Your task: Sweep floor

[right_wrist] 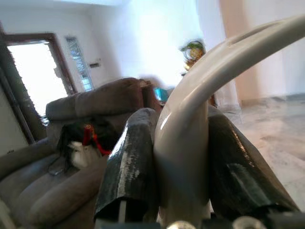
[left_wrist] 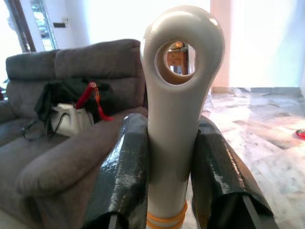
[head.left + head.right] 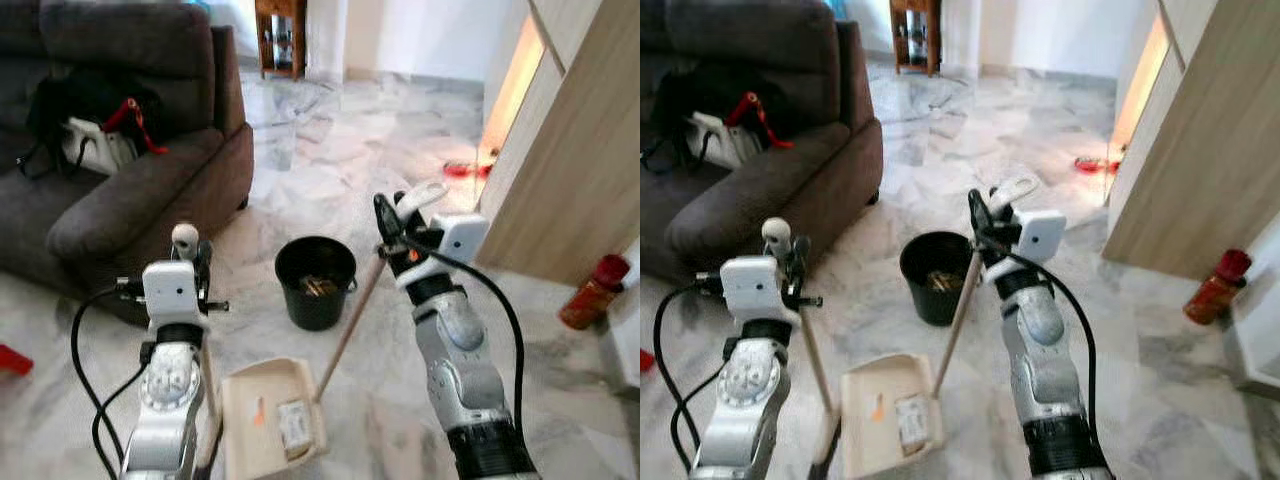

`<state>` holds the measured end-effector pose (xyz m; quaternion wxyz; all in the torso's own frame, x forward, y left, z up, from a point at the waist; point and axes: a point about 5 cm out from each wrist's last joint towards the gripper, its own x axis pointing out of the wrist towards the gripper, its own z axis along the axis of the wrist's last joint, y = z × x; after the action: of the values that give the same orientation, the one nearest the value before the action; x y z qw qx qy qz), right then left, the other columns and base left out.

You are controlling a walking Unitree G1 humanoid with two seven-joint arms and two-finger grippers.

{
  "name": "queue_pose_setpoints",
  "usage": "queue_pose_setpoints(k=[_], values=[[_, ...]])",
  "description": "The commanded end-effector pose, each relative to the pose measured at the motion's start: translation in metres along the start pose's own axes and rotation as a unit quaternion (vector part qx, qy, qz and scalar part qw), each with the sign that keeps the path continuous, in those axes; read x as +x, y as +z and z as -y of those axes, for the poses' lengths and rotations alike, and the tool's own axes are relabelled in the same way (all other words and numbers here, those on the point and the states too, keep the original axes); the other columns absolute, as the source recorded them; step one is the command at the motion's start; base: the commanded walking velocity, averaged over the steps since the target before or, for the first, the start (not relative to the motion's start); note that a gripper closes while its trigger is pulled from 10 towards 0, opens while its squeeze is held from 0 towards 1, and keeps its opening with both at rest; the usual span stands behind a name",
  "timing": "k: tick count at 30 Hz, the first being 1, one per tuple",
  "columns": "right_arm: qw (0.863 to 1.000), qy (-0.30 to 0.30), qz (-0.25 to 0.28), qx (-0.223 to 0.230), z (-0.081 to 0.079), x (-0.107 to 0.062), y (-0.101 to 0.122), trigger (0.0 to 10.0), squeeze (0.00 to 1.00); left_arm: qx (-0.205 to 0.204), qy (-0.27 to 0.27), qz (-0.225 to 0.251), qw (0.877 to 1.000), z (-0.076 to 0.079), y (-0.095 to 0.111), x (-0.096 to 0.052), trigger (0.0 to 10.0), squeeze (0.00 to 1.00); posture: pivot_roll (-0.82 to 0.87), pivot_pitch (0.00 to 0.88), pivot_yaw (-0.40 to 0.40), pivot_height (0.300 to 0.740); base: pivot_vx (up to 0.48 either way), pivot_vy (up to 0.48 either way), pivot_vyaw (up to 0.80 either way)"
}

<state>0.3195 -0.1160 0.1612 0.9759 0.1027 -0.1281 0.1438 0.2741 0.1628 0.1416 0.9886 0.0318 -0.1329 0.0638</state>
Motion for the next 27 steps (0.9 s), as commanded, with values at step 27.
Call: queue_pose_setpoints(k=[27], values=[[0.999,0.025,0.034,-0.008,-0.0020,0.0095,0.0171,10.0,0.00,-0.016,-0.012,0.045,0.999,0.0071,0.0160,0.0034,10.0,0.00,0.08,0.000,0.020,0.740,0.332,0.000,-0.09]])
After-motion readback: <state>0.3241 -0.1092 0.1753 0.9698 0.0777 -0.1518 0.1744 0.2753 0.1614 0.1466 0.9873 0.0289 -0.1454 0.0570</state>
